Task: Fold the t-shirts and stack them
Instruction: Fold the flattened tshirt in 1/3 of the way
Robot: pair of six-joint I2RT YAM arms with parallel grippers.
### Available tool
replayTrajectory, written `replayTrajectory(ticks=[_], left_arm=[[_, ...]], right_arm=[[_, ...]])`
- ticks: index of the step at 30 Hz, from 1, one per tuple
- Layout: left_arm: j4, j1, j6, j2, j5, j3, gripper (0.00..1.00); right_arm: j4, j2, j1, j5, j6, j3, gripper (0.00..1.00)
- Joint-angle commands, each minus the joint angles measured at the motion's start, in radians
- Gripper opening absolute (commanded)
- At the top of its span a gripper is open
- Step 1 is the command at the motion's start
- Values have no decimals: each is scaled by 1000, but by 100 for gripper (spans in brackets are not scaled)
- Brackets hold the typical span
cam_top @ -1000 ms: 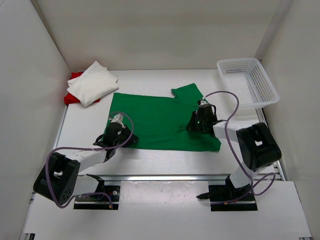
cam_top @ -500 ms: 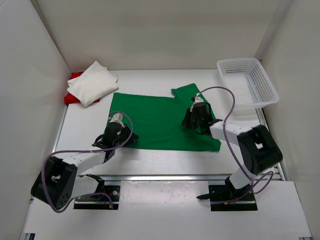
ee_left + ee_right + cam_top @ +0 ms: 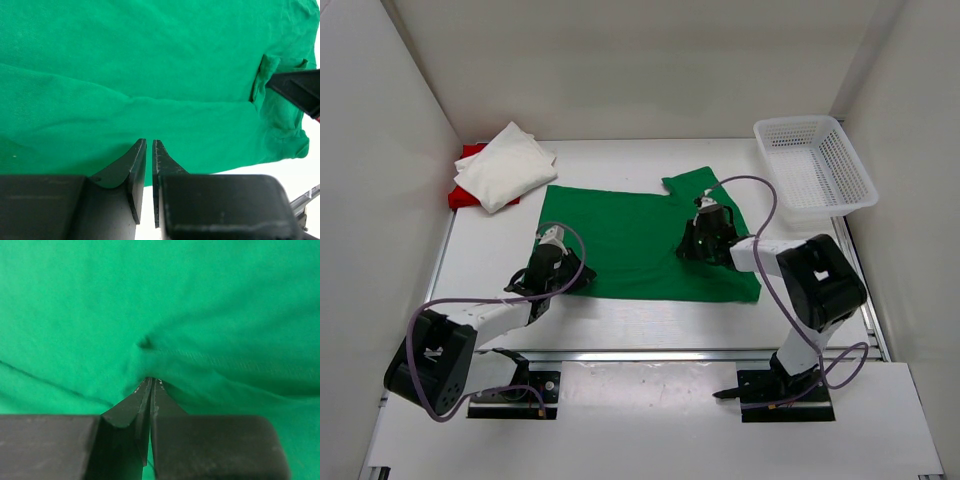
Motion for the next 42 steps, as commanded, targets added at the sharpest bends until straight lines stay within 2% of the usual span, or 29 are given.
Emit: replayTrajectory(ticks=[1,5,9,12,16,19,21,22,23,25,28,31,33,37,42], left_arm=[[18,14,3,-15,14,7,22],[18,11,9,-24,14,1,21],[25,29,3,-24,29,-17,22],[15,40,5,-42,22,-13,22],[-22,-5,26,-76,-32,27,23],[-43,-60,55,-55,-64,60,24],[-34,-69,49,0,-54,69,23],[-34,-69,49,13,-22,78,23],[-27,-65,40,45,-2,83,23],[-19,-74,43,83,-7,95,22],[-24,-60,57,145,-12,124,23],[-50,35,41,229,106,136,20],[-59,17,34,223,132,113,18],[-82,-61,-3,79,82,-24,18],[-181,-45,-50,-186,52,-205,21]], right_arm=[[26,47,25,-22,-13,103,0],[-42,105,60,8,-39,200,0],[-40,117,51,5,-22,169,0],[-5,65,36,-15,-16,125,0],[-8,-59,19,-39,-34,91,0],[10,-177,5,-56,-31,33,9],[30,-255,7,-71,-14,-28,23],[33,-287,14,-75,-10,-62,26],[27,-297,11,-70,-8,-100,25],[13,-308,33,-71,1,-139,10],[-40,-272,77,-52,-22,-157,0],[-94,-237,126,-4,-37,-168,0],[-132,-231,149,31,-49,-188,0],[-218,-289,186,99,-46,-261,0],[-244,-441,196,27,6,-400,0]])
